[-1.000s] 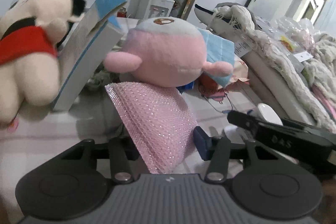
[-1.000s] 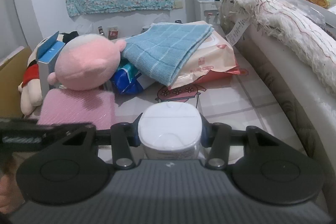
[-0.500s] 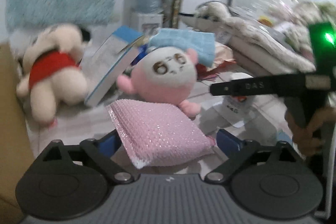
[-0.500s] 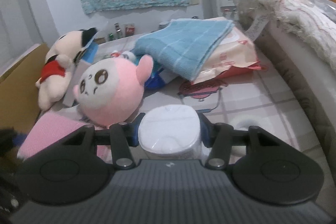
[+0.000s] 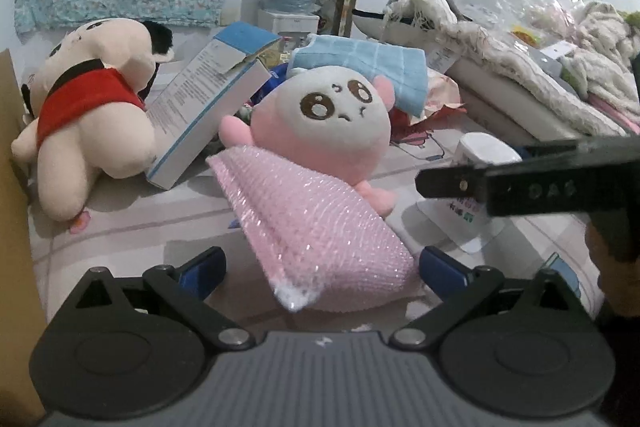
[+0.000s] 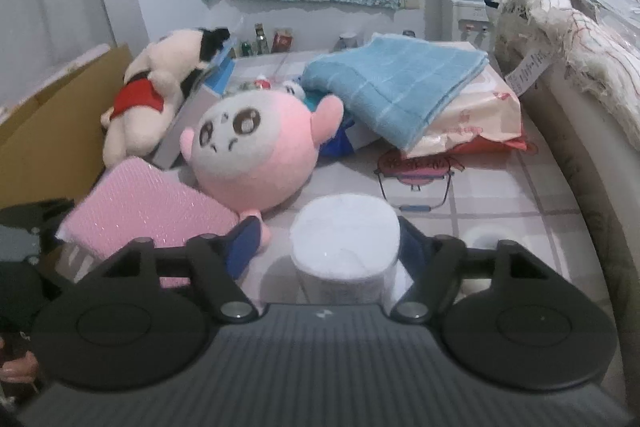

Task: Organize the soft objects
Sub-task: 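Grasp the pink sponge pad with the left tool, then carry the pink sponge with the left tool while the right carries the cup to the box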

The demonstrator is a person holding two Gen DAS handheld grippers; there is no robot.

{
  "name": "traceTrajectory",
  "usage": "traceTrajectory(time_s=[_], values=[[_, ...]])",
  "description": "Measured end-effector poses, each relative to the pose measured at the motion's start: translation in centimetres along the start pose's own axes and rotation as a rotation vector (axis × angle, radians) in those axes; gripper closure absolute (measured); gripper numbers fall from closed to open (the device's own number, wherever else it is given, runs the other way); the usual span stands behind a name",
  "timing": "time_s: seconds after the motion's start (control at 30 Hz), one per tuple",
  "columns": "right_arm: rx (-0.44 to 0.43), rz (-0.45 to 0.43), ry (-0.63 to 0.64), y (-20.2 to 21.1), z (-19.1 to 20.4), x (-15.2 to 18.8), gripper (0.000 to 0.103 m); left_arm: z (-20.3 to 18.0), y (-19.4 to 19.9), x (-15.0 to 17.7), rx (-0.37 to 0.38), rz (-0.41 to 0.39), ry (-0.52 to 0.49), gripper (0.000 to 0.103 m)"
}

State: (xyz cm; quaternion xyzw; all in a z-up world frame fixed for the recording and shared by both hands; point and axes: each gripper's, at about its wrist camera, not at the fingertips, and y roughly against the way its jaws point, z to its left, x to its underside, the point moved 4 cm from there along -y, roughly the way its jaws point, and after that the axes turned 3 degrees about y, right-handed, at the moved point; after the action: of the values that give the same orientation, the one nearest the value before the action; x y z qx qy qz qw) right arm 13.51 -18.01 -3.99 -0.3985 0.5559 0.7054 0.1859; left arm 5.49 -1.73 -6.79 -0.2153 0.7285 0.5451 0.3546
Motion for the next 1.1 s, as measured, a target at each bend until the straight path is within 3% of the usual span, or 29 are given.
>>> traceTrajectory(time_s=[0.03,0.1,0.2,0.27,0.37,0.43,0.63,0.83,0.93,1.1], values=[[0.020,0.004,0.015,0.0,0.0,0.1,0.056,-0.1,0.0,0.1,0.001,-0.005,0.011,0.001],[0.022,0.005,0.009,-0.1,-0.3,0.2,0.056,0.0,0.1,0.1,0.015,-0.011,0.032,0.006],[0.025,-0.002,0.013,-0.1,-0.3,0.3,0.057,0.3,0.5,0.1,0.050,-0.027,0.094,0.023],[0.031,-0.007,0.006,-0.1,-0.3,0.3,0.058,0.9,0.9,0.0,0.074,-0.033,0.161,0.041],[0.046,-0.016,-0.040,-0.1,-0.5,0.3,0.059,2.1,1.4,-0.2,0.093,-0.034,0.257,0.058],[0.066,-0.025,-0.075,-0.1,-0.5,0.2,0.059,2.3,2.0,-0.6,0.080,-0.052,0.271,0.063],[0.116,-0.044,-0.136,1.9,-0.6,1.6,0.059,3.1,3.0,-0.6,0.072,-0.043,0.317,0.067],[0.096,-0.041,-0.199,5.2,-0.2,2.6,0.059,4.8,5.4,0.2,0.046,-0.023,0.421,0.068],[0.069,-0.041,-0.188,7.1,0.9,2.1,0.059,4.8,8.8,0.1,0.039,-0.102,0.432,0.067],[-0.068,-0.061,-0.103,10.0,4.4,-1.3,0.059,6.4,17.2,-0.7,0.120,-0.201,0.509,0.067]])
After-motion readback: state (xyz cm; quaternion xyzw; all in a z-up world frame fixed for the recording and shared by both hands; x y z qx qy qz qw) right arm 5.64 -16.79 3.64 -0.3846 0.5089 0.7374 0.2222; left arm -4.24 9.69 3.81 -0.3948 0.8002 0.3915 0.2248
